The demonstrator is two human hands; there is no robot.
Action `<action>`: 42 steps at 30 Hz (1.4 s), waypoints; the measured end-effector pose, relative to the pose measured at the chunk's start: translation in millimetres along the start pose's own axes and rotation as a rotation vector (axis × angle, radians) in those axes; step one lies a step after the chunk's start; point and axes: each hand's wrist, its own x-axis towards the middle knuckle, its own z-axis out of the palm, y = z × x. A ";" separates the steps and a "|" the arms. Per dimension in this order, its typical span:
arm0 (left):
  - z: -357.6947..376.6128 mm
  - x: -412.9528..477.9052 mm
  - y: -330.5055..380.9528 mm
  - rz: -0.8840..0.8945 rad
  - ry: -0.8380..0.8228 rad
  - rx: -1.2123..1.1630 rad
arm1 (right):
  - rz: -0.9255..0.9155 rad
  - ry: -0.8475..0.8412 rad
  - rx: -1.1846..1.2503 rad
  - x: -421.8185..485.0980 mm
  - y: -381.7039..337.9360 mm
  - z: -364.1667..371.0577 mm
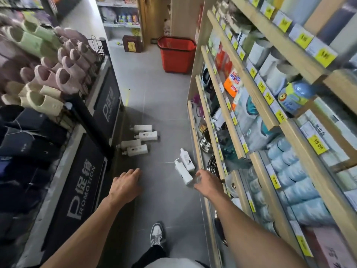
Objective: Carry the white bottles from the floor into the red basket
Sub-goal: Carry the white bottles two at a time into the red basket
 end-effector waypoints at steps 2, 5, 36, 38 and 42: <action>-11.2 24.8 -6.6 0.013 0.001 0.005 | 0.016 0.000 0.012 17.7 -9.7 -6.0; -28.6 60.6 -16.7 0.037 -0.012 0.015 | 0.043 0.004 0.028 41.6 -23.9 -12.6; -88.6 330.9 56.2 0.220 -0.123 0.154 | 0.167 -0.049 0.169 277.1 -23.2 -73.5; -82.0 347.8 60.4 0.236 -0.139 0.148 | 0.177 -0.048 0.168 292.3 -23.5 -70.6; -44.5 393.9 61.3 0.287 -0.195 0.158 | 0.230 -0.049 0.174 329.7 -15.4 -45.1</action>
